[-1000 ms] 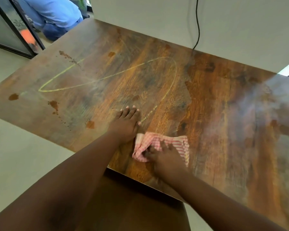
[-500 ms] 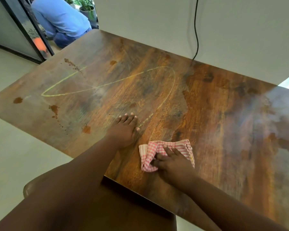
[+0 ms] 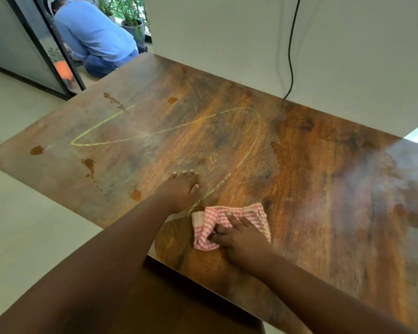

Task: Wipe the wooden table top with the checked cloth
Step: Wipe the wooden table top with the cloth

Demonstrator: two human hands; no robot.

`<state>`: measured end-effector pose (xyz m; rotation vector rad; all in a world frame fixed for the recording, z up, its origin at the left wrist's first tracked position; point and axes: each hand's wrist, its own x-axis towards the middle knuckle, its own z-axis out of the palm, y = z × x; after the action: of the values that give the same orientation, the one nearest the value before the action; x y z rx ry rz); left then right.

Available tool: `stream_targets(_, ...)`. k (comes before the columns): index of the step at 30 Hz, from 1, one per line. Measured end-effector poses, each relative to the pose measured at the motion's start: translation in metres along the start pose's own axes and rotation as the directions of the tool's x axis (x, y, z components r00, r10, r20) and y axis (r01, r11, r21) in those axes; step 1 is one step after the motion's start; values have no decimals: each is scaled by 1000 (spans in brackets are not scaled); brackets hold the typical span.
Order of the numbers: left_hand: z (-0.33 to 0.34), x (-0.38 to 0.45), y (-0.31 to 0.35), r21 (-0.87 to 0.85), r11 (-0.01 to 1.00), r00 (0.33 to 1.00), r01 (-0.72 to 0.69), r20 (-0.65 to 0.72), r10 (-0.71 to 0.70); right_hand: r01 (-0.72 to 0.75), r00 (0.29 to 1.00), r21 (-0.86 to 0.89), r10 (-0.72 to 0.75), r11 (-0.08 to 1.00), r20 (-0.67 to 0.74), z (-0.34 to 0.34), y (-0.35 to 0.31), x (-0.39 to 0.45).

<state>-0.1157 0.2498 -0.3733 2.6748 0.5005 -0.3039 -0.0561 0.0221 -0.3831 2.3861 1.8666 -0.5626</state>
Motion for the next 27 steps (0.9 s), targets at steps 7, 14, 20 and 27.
stream_targets(7,10,-19,-15,149,987,998,62,-28,-59,-300,950,96,306,949,-62,-17,38,-6)
stream_targets(14,15,-25,-20,215,974,998,68,-11,-68,-241,970,139,245,961,-8,-39,-1,67)
stream_targets(20,12,-27,-28,354,932,996,76,-69,-54,-39,999,103,38,994,12,-15,-27,47)
stream_targets(27,18,-20,-9,328,937,992,122,-66,-106,-85,996,95,87,992,-17,-19,41,11)
